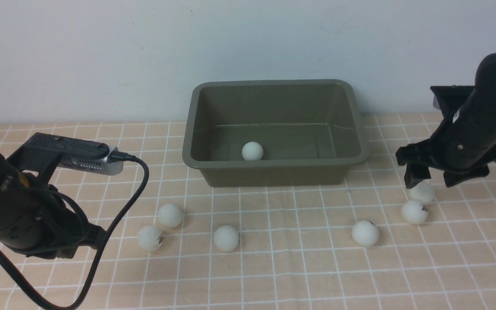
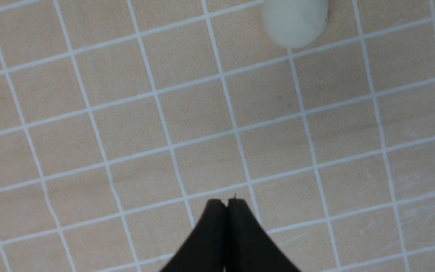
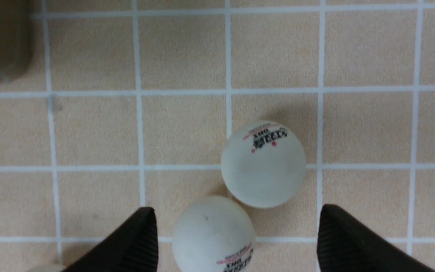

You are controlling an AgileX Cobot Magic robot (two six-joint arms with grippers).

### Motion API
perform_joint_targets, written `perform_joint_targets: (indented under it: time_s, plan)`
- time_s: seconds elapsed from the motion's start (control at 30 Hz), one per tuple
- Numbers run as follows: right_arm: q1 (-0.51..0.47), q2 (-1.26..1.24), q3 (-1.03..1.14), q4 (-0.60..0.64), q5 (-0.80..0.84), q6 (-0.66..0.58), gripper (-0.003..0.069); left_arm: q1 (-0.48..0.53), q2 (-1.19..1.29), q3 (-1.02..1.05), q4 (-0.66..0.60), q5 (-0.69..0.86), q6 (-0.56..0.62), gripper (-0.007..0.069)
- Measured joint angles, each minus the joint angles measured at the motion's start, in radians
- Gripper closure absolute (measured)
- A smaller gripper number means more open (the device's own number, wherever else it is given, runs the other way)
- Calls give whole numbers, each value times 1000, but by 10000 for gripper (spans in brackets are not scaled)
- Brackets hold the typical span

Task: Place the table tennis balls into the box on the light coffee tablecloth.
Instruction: 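Reach for and grasp a ping pong ball on the table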

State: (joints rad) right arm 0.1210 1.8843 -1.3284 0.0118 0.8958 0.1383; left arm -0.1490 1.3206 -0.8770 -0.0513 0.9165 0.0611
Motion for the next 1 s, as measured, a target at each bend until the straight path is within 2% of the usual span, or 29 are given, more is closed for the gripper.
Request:
perform_joint_targets:
  time_s: [0.4,0.8,1.0]
  plan:
    - [0,57,1,-119,-74,92,148,0,0,0,0,19,4,693]
    - [0,91,1,-126,-109,96,150,0,0,0,0,20,4,693]
    - [0,96,1,-126,-117,96,191,0,0,0,0,20,4,693]
